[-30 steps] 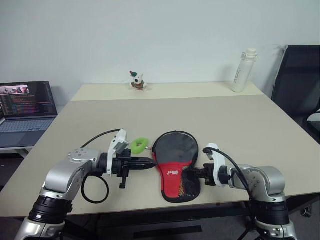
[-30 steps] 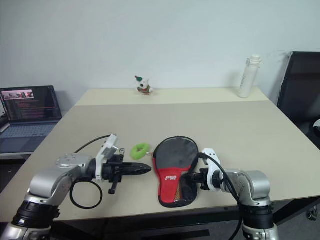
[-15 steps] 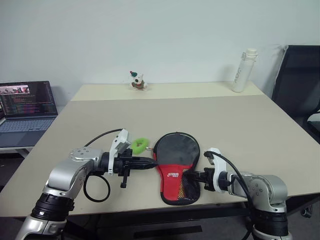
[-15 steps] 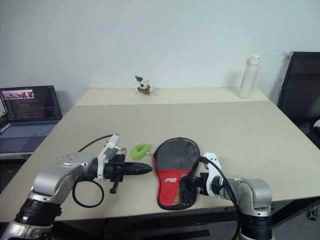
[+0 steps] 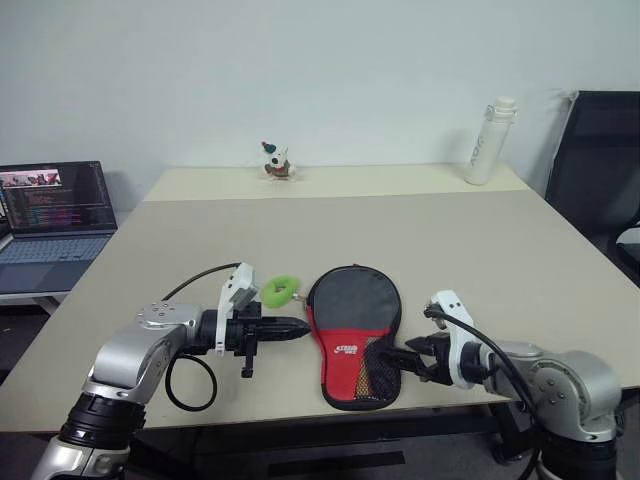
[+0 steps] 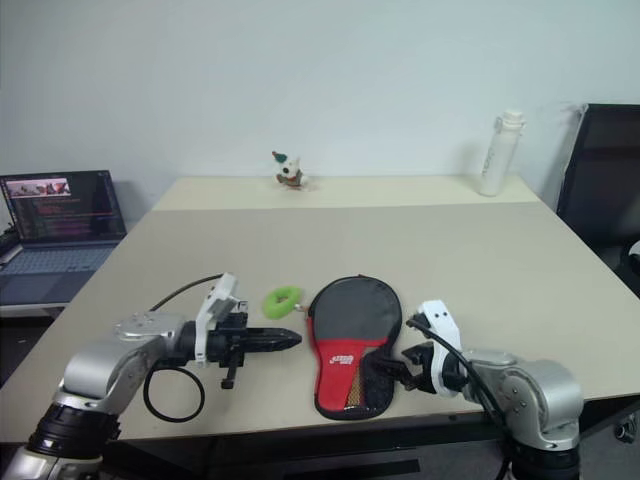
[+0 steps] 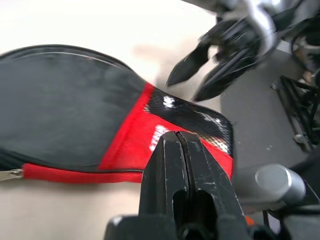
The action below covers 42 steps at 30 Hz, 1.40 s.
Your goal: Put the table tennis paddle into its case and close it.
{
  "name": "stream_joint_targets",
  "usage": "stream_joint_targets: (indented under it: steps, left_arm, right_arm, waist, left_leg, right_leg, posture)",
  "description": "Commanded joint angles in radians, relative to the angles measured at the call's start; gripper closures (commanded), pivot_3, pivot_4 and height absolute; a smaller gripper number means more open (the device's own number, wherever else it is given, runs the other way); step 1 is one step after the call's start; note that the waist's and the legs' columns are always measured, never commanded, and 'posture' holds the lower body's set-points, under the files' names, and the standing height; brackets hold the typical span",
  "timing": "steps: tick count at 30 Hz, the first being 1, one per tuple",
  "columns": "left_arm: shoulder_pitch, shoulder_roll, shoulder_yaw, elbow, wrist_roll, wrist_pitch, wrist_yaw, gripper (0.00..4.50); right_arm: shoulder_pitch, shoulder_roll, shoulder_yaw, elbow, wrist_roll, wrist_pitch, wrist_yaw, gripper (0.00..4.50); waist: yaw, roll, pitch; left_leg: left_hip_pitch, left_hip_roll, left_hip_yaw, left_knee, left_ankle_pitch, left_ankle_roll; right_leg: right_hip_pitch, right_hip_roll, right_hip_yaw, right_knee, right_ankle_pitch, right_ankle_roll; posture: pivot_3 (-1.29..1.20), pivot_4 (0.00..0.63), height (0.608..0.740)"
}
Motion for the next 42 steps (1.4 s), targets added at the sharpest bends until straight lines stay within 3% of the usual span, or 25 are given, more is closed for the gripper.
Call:
stream_joint_targets:
  steps: [1,5,10,16,17,30,33,42]
  left_arm:
    - [-0.029,-0.017,0.037,0.032,0.005,-0.002,0.056,4.5]
    - [-0.058,-0.047,0.022,0.104,0.074,-0.062,0.136,3.97]
    - [-0.079,-0.074,0.003,0.185,0.181,-0.139,0.24,2.33]
    - [-0.154,-0.128,0.008,0.323,0.277,-0.164,0.388,0.22]
    - [-0.172,-0.139,0.008,0.352,0.288,-0.163,0.406,0.03]
    - [-0.292,-0.24,-0.027,0.631,0.349,-0.156,0.388,0.03]
    - [-0.292,-0.252,-0.034,0.63,0.354,-0.157,0.378,0.62]
    - [-0.276,-0.26,-0.03,0.602,0.355,-0.142,0.37,3.87]
  right_arm:
    - [-0.076,0.014,0.04,0.003,0.029,-0.161,0.045,0.04]
    - [-0.138,0.043,0.189,0.153,-0.076,-0.359,0.019,0.0]
    - [-0.118,0.055,0.339,0.303,-0.182,-0.535,0.026,0.0]
    - [-0.103,0.039,0.401,0.345,-0.228,-0.602,0.041,0.0]
    - [-0.1,0.037,0.409,0.35,-0.236,-0.608,0.041,0.0]
    - [-0.091,0.044,0.415,0.366,-0.299,-0.635,0.001,0.0]
    - [-0.09,0.046,0.41,0.369,-0.318,-0.659,-0.009,0.0]
    - [-0.112,0.09,0.439,0.452,-0.371,-0.737,-0.028,0.0]
  waist:
    - [-0.002,0.0,0.0]
    - [-0.001,0.0,0.0]
    - [0.004,-0.001,0.0]
    - [0.014,-0.001,0.0]
    - [0.016,-0.001,0.0]
    - [0.021,-0.001,0.0]
    - [0.022,-0.001,-0.001]
    - [0.022,-0.001,-0.001]
  left_leg:
    - [0.0,0.0,0.0,0.0,0.0,0.0]
    - [0.0,0.0,0.0,-0.001,0.0,0.0]
    - [-0.001,-0.001,0.001,-0.001,0.0,0.0]
    - [-0.001,-0.001,0.0,-0.001,0.0,0.0]
    - [-0.001,-0.001,0.0,-0.001,0.0,0.0]
    - [-0.001,-0.001,0.0,-0.001,0.0,0.0]
    - [-0.001,-0.001,0.0,-0.001,0.0,0.0]
    - [0.0,-0.001,0.0,0.0,0.0,0.0]
  right_leg:
    - [0.0,0.0,0.0,0.0,0.0,0.0]
    - [0.0,0.001,0.0,0.0,0.0,0.0]
    - [0.0,0.0,0.0,-0.001,0.0,0.0]
    - [-0.001,-0.001,0.0,-0.001,0.0,0.0]
    - [0.0,-0.001,0.0,-0.001,0.0,0.001]
    - [-0.001,0.0,0.0,0.0,0.0,0.001]
    - [0.0,-0.001,0.0,0.001,0.0,0.001]
    - [0.0,-0.001,0.0,0.001,0.001,0.001]
  posture:
    - [0.0,0.15,0.74]
    - [0.0,0.15,0.74]
    - [0.0,0.15,0.74]
    - [0.0,0.15,0.74]
    - [0.0,0.15,0.74]
    - [0.0,0.15,0.74]
    - [0.0,0.15,0.74]
    - [0.0,0.15,0.74]
